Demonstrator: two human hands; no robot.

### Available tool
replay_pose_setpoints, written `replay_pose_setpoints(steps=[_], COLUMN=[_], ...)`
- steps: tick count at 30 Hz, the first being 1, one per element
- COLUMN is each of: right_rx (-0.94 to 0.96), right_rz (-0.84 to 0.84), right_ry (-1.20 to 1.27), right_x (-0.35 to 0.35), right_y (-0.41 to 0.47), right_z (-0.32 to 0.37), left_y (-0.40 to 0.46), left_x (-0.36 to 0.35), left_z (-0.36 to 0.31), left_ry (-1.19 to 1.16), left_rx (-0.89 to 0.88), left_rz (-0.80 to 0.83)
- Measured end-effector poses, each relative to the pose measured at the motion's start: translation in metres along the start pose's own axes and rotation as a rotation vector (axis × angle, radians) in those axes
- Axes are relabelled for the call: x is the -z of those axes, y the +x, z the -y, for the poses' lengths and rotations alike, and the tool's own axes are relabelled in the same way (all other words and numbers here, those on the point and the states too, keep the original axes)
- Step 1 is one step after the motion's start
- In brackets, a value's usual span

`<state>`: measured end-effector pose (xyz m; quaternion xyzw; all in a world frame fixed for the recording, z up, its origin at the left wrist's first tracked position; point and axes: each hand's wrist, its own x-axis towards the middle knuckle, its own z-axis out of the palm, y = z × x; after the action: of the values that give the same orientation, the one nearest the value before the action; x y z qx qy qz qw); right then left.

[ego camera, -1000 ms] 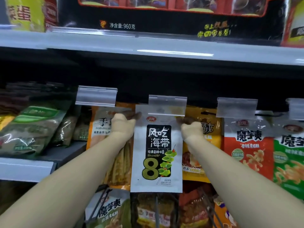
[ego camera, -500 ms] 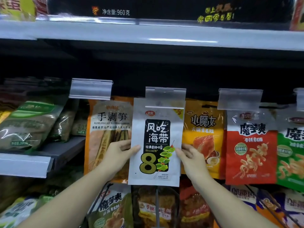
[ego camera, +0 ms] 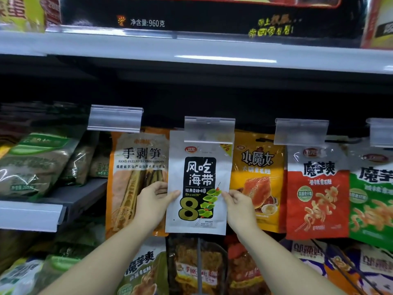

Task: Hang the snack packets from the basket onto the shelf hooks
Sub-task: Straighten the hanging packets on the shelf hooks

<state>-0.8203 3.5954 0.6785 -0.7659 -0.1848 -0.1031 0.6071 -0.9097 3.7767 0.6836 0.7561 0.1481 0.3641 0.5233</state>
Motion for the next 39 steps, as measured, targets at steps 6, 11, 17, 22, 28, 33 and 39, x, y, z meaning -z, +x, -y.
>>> replay_pose_setpoints(steps=[6, 11, 17, 22, 28, 33, 39], right_rx=[0.071, 0.094, 0.44, 0.488, 0.604, 0.476, 0.438], right_rz=[0.033, 0.024, -0.089, -0.025, -0.126, 0.037, 0.092], right_ry=[-0.207, -0.271, -0.492, -0.755, -1.094, -1.194, -1.181], right_x=[0.018, 0.056, 0.103, 0.121, 0.133, 0.141, 0.141], right_y=[-0.01, -0.013, 0.001, 0.019, 0.046, 0.064, 0.065], right_z=[-0.003, -0.004, -0.012, -0.012, 0.02, 0.041, 0.043], left_y=[-0.022, -0.033, -0.044, -0.036, -0.01, 0.001, 0.0], left_x=[-0.009, -0.02, -0.082, -0.129, -0.15, -0.158, -0.16], left_z=[-0.006, -0.014, -0.044, -0.08, -0.127, -0.145, -0.144], left_ry=[0.113, 0.419, 0.687, 0.956, 1.214, 1.241, 1.239], left_rx=[-0.119, -0.364, -0.934, -0.879, -0.628, -0.489, -0.436], left_rz=[-0.1, -0.278, -0.014, 0.003, -0.005, 0.051, 0.04])
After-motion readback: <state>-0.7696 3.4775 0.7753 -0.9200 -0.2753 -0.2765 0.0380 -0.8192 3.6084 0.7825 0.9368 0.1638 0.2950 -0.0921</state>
